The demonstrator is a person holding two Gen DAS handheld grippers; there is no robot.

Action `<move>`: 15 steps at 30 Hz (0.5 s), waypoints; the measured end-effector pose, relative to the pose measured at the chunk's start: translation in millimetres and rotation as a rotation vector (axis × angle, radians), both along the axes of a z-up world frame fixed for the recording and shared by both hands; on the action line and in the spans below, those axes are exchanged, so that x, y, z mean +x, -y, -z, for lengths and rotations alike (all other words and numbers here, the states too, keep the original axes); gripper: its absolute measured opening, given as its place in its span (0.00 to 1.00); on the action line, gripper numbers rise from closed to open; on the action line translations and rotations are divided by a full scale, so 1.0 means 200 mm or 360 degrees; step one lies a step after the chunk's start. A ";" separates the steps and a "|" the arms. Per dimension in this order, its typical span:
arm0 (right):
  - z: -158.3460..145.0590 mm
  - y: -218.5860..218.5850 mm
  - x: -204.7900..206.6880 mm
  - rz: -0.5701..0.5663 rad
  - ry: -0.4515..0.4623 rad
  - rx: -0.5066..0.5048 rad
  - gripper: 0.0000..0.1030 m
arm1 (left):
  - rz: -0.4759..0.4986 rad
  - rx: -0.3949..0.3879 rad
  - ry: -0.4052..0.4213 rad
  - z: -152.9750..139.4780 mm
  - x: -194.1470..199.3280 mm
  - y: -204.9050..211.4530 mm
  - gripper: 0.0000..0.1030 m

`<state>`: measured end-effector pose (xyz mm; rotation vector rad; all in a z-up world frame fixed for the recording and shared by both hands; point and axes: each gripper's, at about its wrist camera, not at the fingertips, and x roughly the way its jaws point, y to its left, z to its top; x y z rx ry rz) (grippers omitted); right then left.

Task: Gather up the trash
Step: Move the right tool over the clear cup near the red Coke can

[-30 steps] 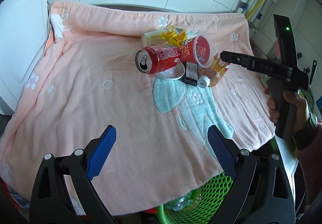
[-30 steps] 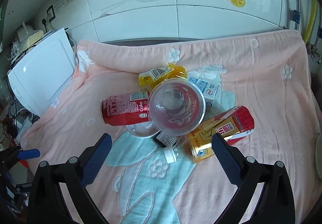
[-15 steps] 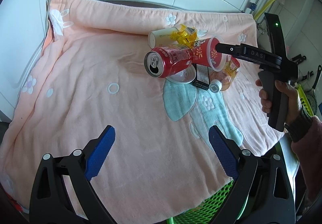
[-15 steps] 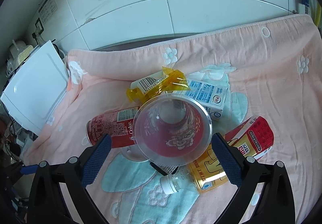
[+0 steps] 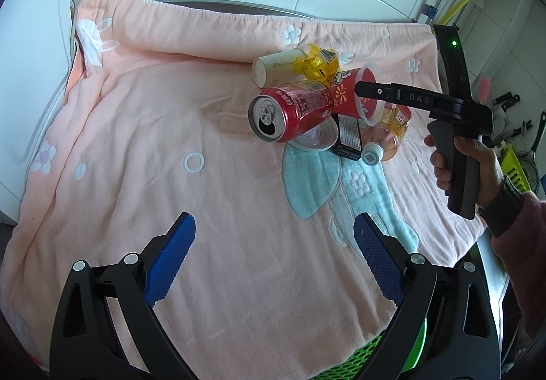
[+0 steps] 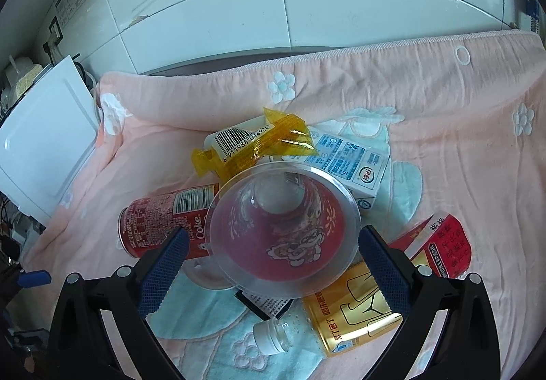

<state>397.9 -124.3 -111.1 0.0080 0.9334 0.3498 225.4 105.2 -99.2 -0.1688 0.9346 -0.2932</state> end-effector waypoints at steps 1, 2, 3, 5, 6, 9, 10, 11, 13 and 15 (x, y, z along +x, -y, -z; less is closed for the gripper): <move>0.00 0.00 0.00 0.0001 0.0001 0.0002 0.93 | 0.0000 -0.0001 0.0000 0.00 0.01 0.00 0.90; 0.00 0.01 0.00 0.0003 -0.0002 0.0010 0.93 | -0.0001 -0.0001 0.0000 0.00 0.01 0.00 0.90; 0.00 0.01 0.00 0.0008 -0.0002 0.0012 0.93 | 0.0000 -0.0004 0.0000 0.00 0.01 -0.01 0.90; -0.01 0.03 0.00 0.0011 0.0004 0.0025 0.93 | 0.0002 -0.0009 -0.0001 0.01 0.01 -0.01 0.90; -0.01 0.03 0.00 0.0006 0.0002 0.0031 0.93 | 0.0003 -0.0007 -0.0001 0.01 0.02 -0.01 0.90; -0.01 0.04 0.00 -0.0010 0.0001 0.0023 0.93 | 0.0006 -0.0017 -0.0008 0.02 0.02 -0.02 0.90; -0.01 0.04 0.01 -0.0014 -0.0002 0.0023 0.93 | 0.0008 -0.0018 -0.0009 0.02 0.02 -0.02 0.90; 0.00 0.04 0.01 -0.0021 -0.0007 0.0027 0.93 | 0.0011 -0.0019 -0.0011 0.02 0.02 -0.02 0.90; 0.01 0.04 0.02 -0.0038 -0.0023 0.0030 0.93 | 0.0016 -0.0019 -0.0014 0.03 0.03 -0.02 0.90; 0.03 0.03 0.04 -0.0052 -0.0032 0.0021 0.93 | 0.0018 -0.0016 -0.0017 0.04 0.03 -0.02 0.90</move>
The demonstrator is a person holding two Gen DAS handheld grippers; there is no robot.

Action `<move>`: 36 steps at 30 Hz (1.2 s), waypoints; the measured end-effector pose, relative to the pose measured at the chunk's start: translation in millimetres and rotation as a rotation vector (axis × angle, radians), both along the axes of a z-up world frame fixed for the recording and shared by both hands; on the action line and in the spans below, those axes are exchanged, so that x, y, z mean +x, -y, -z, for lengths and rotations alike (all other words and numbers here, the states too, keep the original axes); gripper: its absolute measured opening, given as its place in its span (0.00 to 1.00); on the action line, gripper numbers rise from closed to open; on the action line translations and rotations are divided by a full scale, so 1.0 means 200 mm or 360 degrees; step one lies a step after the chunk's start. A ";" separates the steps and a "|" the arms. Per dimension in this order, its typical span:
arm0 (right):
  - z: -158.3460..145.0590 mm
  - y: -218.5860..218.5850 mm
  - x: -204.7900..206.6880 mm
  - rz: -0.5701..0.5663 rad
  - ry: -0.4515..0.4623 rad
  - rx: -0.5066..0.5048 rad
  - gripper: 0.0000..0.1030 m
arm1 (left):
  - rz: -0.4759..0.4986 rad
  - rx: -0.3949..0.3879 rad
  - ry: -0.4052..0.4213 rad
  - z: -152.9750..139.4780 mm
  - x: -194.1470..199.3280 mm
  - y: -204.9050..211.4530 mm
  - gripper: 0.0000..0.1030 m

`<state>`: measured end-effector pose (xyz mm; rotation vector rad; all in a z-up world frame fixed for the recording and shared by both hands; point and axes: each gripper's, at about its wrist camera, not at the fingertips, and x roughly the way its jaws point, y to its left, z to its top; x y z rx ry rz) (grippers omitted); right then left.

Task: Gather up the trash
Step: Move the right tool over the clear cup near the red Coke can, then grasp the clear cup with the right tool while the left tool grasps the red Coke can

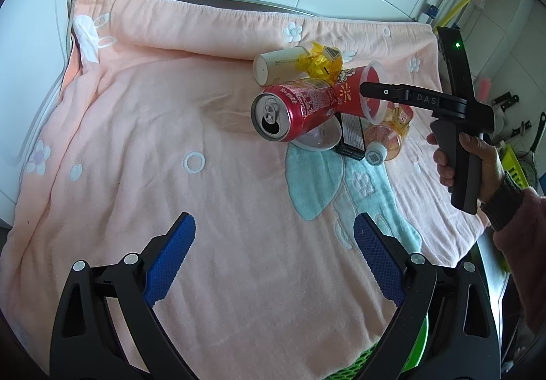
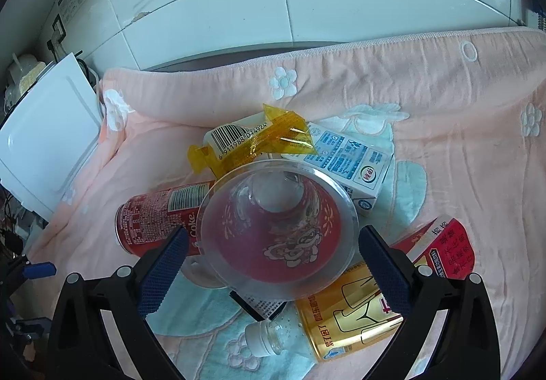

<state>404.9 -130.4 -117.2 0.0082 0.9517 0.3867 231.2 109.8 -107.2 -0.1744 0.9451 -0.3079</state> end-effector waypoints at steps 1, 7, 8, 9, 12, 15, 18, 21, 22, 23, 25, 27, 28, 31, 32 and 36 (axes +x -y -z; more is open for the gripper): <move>0.01 0.00 0.00 0.0000 -0.0003 -0.0009 0.93 | -0.0002 0.0000 -0.0003 0.00 0.00 0.00 0.90; 0.04 -0.02 0.03 0.0014 -0.0003 -0.0001 0.93 | -0.0013 -0.0004 -0.0006 0.01 0.04 -0.02 0.90; 0.04 -0.03 0.03 0.0014 -0.0012 0.0006 0.93 | -0.0012 0.0001 0.0001 0.01 0.04 -0.02 0.90; 0.04 -0.03 0.03 0.0024 -0.0008 -0.0005 0.93 | -0.0011 0.0006 0.0013 0.00 0.05 -0.02 0.90; 0.04 -0.04 0.04 0.0029 -0.0010 -0.0020 0.92 | -0.0008 0.0030 0.0051 -0.01 0.09 -0.02 0.90; 0.03 -0.04 0.03 0.0031 -0.0003 -0.0036 0.87 | 0.0008 0.0060 0.0089 -0.02 0.14 -0.01 0.90; 0.01 -0.04 0.02 0.0025 0.0009 -0.0062 0.86 | 0.0039 0.0074 0.0127 -0.02 0.21 0.01 0.90; -0.02 -0.03 -0.01 0.0036 0.0026 -0.0068 0.86 | 0.0088 0.0072 0.0152 -0.02 0.30 0.05 0.90; -0.03 -0.03 -0.02 0.0040 0.0032 -0.0073 0.86 | 0.0124 0.0070 0.0155 -0.01 0.33 0.07 0.90; -0.04 -0.03 -0.03 0.0041 0.0039 -0.0075 0.86 | 0.0140 0.0079 0.0157 -0.01 0.37 0.09 0.91; -0.07 -0.03 -0.06 0.0044 0.0044 -0.0083 0.86 | 0.0180 0.0074 0.0158 0.00 0.42 0.12 0.94; -0.10 -0.01 -0.08 0.0050 0.0049 -0.0074 0.86 | 0.0209 0.0067 0.0159 0.02 0.48 0.15 0.94; -0.11 -0.01 -0.10 0.0056 0.0055 -0.0085 0.86 | 0.0235 0.0066 0.0154 0.03 0.51 0.16 0.94; -0.15 0.01 -0.14 0.0058 0.0055 -0.0087 0.86 | 0.0275 0.0090 0.0154 0.06 0.59 0.21 0.94; -0.17 0.02 -0.18 0.0055 0.0051 -0.0095 0.86 | 0.0300 0.0094 0.0153 0.07 0.60 0.22 0.94; -0.21 0.03 -0.24 0.0044 0.0045 -0.0104 0.86 | 0.0359 0.0110 0.0158 0.10 0.67 0.27 0.94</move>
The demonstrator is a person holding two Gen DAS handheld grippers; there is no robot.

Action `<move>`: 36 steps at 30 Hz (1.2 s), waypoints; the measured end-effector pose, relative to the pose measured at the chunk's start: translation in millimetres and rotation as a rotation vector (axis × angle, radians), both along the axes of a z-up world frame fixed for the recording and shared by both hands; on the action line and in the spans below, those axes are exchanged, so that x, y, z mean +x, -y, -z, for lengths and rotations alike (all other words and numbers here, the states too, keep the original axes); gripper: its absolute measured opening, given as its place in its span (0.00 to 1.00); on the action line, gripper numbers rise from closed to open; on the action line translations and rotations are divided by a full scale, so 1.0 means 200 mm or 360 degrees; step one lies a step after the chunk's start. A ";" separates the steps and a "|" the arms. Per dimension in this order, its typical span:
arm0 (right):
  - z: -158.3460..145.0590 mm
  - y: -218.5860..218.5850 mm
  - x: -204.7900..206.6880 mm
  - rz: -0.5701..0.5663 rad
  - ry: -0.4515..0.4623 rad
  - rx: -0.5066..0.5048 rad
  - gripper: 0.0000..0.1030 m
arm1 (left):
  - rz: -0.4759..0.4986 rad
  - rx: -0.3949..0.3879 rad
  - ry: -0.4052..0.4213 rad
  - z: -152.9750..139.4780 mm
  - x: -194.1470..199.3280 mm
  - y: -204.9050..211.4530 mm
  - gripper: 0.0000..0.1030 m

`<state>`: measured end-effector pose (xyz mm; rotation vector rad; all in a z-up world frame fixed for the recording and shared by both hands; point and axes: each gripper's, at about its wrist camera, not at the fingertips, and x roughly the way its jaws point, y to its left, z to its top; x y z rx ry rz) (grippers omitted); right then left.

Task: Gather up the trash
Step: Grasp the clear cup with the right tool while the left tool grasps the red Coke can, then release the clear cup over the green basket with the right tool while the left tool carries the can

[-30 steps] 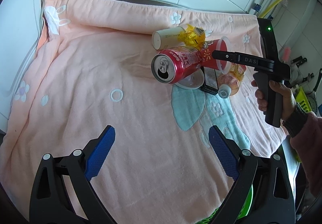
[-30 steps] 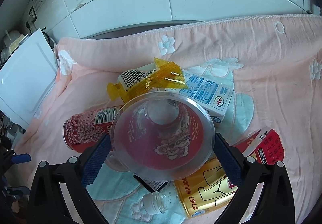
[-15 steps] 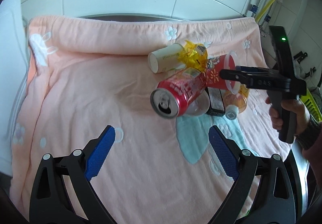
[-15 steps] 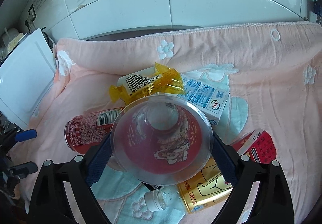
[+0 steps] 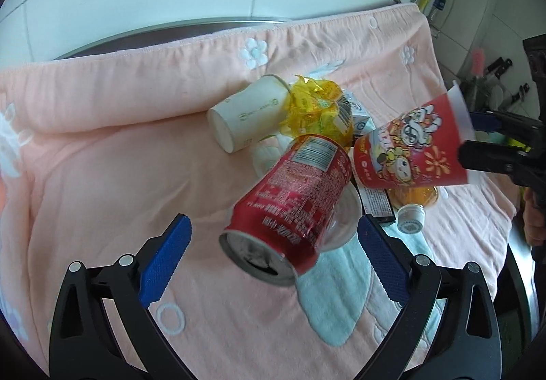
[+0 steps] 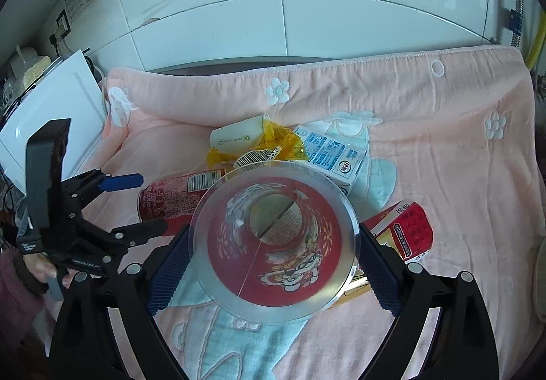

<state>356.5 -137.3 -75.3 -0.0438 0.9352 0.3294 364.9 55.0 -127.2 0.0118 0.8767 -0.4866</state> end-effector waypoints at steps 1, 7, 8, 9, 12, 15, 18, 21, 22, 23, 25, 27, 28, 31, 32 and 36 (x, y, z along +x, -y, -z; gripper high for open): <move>-0.01 0.00 -0.02 -0.0002 -0.0001 -0.0002 0.86 | 0.0012 -0.0007 -0.0010 0.01 0.02 0.01 0.94; -0.09 0.02 -0.13 -0.0045 0.0008 0.0001 0.86 | 0.0035 -0.0030 -0.0023 0.04 0.06 0.04 0.94; -0.10 0.02 -0.15 -0.0052 0.0009 -0.0005 0.86 | 0.0038 -0.0023 -0.0013 0.04 0.06 0.04 0.93; -0.11 0.02 -0.17 -0.0056 0.0012 -0.0009 0.86 | 0.0047 -0.0016 -0.0006 0.05 0.06 0.05 0.92; -0.14 0.02 -0.22 -0.0071 0.0009 -0.0008 0.86 | 0.0050 0.0012 0.0020 0.05 0.06 0.06 0.85; -0.16 0.02 -0.26 -0.0083 0.0008 -0.0010 0.86 | 0.0045 0.0023 0.0022 0.05 0.05 0.07 0.71; -0.17 0.02 -0.31 -0.0083 0.0011 -0.0010 0.86 | 0.0026 0.0057 0.0056 0.05 0.02 0.08 0.68; -0.20 0.03 -0.36 -0.0085 0.0022 -0.0004 0.86 | -0.0004 0.0076 0.0072 0.03 -0.03 0.08 0.67; -0.21 0.03 -0.38 -0.0085 0.0022 -0.0002 0.86 | -0.0018 0.0075 0.0080 0.02 -0.05 0.08 0.67; -0.22 0.03 -0.40 -0.0084 0.0024 0.0003 0.86 | -0.0030 0.0074 0.0088 0.01 -0.07 0.07 0.66; -0.23 0.03 -0.45 -0.0092 0.0024 0.0003 0.86 | -0.0049 0.0066 0.0095 -0.01 -0.11 0.06 0.66; -0.25 0.02 -0.50 -0.0107 0.0031 -0.0002 0.86 | -0.0072 0.0078 0.0093 -0.03 -0.16 0.04 0.66; -0.25 0.02 -0.53 -0.0118 0.0030 -0.0006 0.86 | -0.0084 0.0081 0.0095 -0.05 -0.19 0.03 0.66; -0.28 0.02 -0.62 -0.0148 0.0041 -0.0017 0.86 | -0.0121 0.0062 0.0094 -0.09 -0.30 0.00 0.66; -0.29 0.02 -0.66 -0.0162 0.0047 -0.0017 0.86 | -0.0130 0.0055 0.0098 -0.11 -0.33 -0.01 0.66; -0.32 0.02 -0.79 -0.0210 0.0056 -0.0015 0.86 | -0.0177 0.0041 0.0128 -0.18 -0.50 -0.05 0.66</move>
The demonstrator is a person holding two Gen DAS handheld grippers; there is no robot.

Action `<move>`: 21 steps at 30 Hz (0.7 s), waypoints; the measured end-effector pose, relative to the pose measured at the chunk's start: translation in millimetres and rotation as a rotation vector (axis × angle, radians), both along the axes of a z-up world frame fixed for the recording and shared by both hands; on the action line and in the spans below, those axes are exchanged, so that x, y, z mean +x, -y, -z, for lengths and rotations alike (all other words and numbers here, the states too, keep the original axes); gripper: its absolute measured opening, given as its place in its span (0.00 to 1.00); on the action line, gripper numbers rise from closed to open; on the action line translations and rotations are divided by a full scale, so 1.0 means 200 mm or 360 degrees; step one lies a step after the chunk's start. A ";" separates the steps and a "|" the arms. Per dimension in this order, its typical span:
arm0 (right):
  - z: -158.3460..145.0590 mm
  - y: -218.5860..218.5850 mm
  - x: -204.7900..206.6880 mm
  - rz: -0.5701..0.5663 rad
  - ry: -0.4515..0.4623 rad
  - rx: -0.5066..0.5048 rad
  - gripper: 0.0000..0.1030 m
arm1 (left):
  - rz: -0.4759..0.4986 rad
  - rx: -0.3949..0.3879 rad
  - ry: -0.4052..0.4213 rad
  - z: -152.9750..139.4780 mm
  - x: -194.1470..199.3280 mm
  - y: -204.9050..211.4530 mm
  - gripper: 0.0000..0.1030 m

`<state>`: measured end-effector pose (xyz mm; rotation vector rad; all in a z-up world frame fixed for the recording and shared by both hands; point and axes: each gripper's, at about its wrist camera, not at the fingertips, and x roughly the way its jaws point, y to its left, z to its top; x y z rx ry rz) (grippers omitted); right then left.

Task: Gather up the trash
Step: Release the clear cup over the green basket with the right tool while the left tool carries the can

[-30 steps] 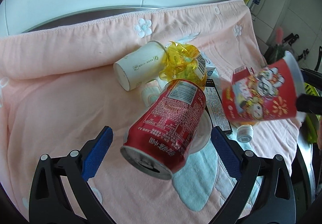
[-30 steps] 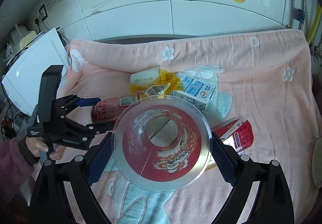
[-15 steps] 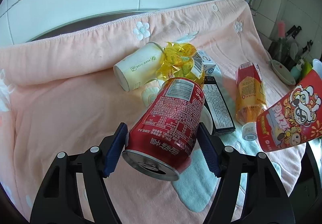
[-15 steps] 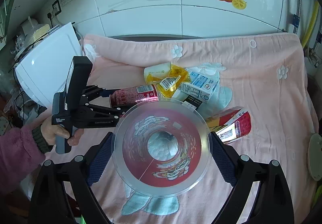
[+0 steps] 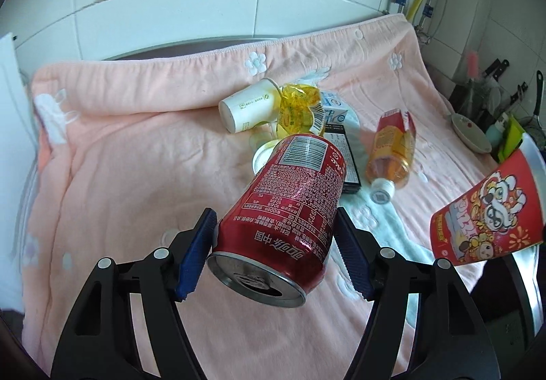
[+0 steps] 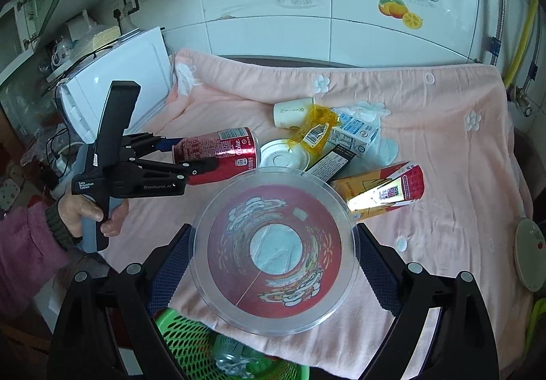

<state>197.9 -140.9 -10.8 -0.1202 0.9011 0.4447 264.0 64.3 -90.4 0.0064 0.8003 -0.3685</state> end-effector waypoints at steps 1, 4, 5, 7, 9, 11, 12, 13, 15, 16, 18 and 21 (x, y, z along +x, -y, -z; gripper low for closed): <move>-0.01 0.00 -0.04 -0.0015 0.0000 0.0005 0.86 | -0.0013 -0.0012 0.0014 -0.03 -0.05 -0.01 0.66; -0.02 -0.02 -0.14 -0.0057 0.0007 0.0004 0.86 | -0.0035 -0.0032 0.0058 -0.10 -0.20 -0.02 0.66; -0.02 -0.02 -0.19 -0.0072 0.0013 -0.0003 0.86 | -0.0042 -0.0028 0.0078 -0.13 -0.26 -0.02 0.66; -0.03 -0.03 -0.27 -0.0103 0.0018 -0.0009 0.86 | -0.0047 -0.0026 0.0111 -0.18 -0.37 -0.02 0.66; -0.03 -0.04 -0.35 -0.0134 0.0013 -0.0004 0.86 | -0.0056 -0.0027 0.0129 -0.22 -0.47 -0.01 0.66; -0.02 -0.05 -0.43 -0.0167 0.0008 -0.0009 0.86 | -0.0060 -0.0044 0.0150 -0.26 -0.59 -0.01 0.66; -0.01 -0.06 -0.47 -0.0183 0.0005 -0.0017 0.86 | -0.0063 -0.0047 0.0158 -0.27 -0.64 -0.01 0.66; -0.01 -0.06 -0.51 -0.0197 0.0004 -0.0030 0.86 | -0.0064 -0.0052 0.0164 -0.28 -0.69 0.00 0.66; 0.00 -0.06 -0.57 -0.0222 0.0003 -0.0046 0.86 | -0.0064 -0.0067 0.0174 -0.30 -0.79 0.01 0.66; 0.00 -0.06 -0.60 -0.0232 0.0001 -0.0050 0.86 | -0.0067 -0.0068 0.0176 -0.31 -0.83 0.02 0.66; 0.01 -0.06 -0.66 -0.0250 -0.0004 -0.0058 0.86 | -0.0070 -0.0076 0.0183 -0.32 -0.92 0.03 0.66; 0.03 -0.05 -0.73 -0.0263 -0.0018 -0.0068 0.86 | -0.0078 -0.0086 0.0199 -0.34 -1.05 0.06 0.66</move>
